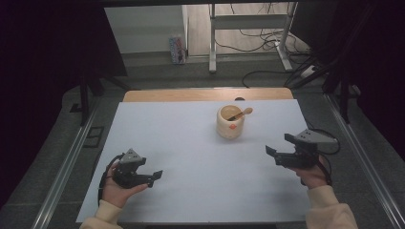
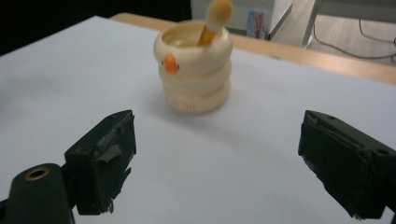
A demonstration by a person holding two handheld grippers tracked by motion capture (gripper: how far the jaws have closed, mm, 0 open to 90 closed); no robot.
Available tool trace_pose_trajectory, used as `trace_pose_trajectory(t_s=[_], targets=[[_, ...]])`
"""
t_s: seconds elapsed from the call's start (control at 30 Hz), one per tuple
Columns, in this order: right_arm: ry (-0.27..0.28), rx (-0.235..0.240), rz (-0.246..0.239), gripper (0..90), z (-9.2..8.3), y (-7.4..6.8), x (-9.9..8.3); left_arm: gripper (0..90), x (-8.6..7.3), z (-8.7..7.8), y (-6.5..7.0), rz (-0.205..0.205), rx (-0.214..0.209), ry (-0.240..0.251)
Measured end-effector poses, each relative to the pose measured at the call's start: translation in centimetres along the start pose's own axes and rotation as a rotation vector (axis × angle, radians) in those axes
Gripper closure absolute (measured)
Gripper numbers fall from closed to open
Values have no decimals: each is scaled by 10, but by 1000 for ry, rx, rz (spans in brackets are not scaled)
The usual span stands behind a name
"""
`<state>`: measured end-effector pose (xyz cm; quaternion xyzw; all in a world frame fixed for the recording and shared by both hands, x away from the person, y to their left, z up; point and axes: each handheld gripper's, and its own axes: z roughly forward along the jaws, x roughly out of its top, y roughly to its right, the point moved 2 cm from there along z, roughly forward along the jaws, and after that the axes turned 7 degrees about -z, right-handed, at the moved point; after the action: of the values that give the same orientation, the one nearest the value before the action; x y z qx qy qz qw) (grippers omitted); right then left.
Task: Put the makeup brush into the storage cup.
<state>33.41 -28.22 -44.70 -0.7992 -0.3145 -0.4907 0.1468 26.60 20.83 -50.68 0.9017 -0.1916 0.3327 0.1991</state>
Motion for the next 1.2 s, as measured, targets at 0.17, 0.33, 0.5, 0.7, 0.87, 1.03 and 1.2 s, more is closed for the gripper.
trace_pose_trajectory(t_s=[0.17, 0.33, 0.5, 0.7, 0.87, 1.03, 1.2], targets=[[-47, 2, -14, 113, -9, 0, -23, 167, 0, 2, -1, 0, 8, -1], [-93, 14, -44, 112, -9, -6, -37, 165, -1, 2, -1, 1, 9, 0], [-139, 22, -77, 113, -10, -12, -48, 165, -2, 2, -3, -1, 11, -5], [-190, 13, -92, 113, -6, -14, -56, 162, 0, 2, -1, 4, 14, -4], [-197, 8, -92, 113, -6, -14, -56, 162, 1, 4, -1, 7, 12, -7], [-195, -3, -86, 115, -6, -11, -57, 163, 1, 4, -1, 11, 13, -7], [-188, -2, -78, 115, -7, -10, -57, 165, 3, 5, -1, 8, 8, -6]])
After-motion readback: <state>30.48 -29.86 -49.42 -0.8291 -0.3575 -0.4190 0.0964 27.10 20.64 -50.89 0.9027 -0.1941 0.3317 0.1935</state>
